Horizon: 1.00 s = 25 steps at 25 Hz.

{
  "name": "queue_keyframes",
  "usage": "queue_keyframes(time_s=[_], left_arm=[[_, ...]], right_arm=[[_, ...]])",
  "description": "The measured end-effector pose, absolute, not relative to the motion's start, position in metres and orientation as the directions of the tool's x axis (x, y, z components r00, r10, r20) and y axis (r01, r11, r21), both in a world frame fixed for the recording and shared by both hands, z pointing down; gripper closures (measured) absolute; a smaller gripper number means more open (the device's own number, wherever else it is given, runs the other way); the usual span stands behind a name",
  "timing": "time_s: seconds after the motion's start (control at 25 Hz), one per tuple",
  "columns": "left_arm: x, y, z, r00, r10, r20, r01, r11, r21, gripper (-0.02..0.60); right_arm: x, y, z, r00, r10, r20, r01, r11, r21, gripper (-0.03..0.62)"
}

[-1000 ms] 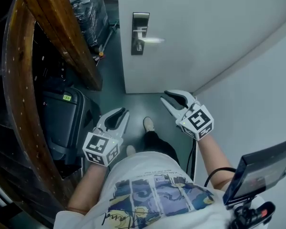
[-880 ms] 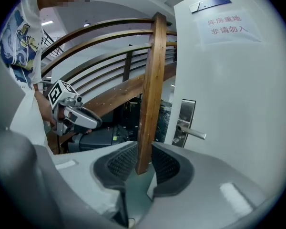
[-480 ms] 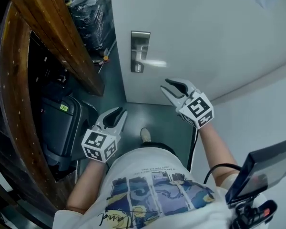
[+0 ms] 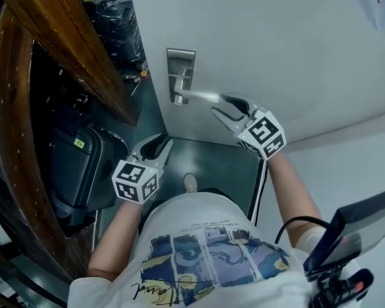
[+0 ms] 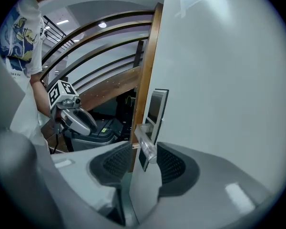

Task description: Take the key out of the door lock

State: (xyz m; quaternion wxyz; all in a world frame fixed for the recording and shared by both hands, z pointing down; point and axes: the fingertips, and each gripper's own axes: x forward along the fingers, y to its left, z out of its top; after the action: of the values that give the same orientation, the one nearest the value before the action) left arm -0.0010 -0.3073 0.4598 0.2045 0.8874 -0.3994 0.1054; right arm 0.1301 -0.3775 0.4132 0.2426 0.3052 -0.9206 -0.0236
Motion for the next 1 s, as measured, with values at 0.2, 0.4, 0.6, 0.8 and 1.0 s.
queue_keyframes(time_s=[0.2,0.4,0.6,0.8,1.0], left_arm=[[0.007,-0.328,0.472,0.643,-0.671,0.369,-0.765,-0.566,0.307,0.482],[0.013,-0.342,0.487,0.633,-0.669,0.389,-0.774,-0.542,0.328,0.477],[0.018,-0.354,0.497,0.627,-0.671,0.396,-0.779,-0.525,0.344,0.476],[0.023,-0.364,0.499,0.624,-0.679,0.386,-0.779,-0.506,0.369,0.476],[0.024,-0.379,0.503,0.625,-0.697,0.352,-0.765,-0.458,0.452,0.469]], right_arm=[[0.127,-0.389,0.421,-0.729,-0.522,0.444,-0.499,0.848,0.178,0.433],[0.127,-0.394,0.428,-0.745,-0.487,0.455,-0.458,0.870,0.181,0.433],[0.119,-0.393,0.434,-0.772,-0.431,0.466,-0.405,0.900,0.161,0.433],[0.119,-0.397,0.434,-0.775,-0.430,0.463,-0.399,0.901,0.169,0.448],[0.117,-0.398,0.439,-0.783,-0.401,0.475,-0.368,0.915,0.166,0.459]])
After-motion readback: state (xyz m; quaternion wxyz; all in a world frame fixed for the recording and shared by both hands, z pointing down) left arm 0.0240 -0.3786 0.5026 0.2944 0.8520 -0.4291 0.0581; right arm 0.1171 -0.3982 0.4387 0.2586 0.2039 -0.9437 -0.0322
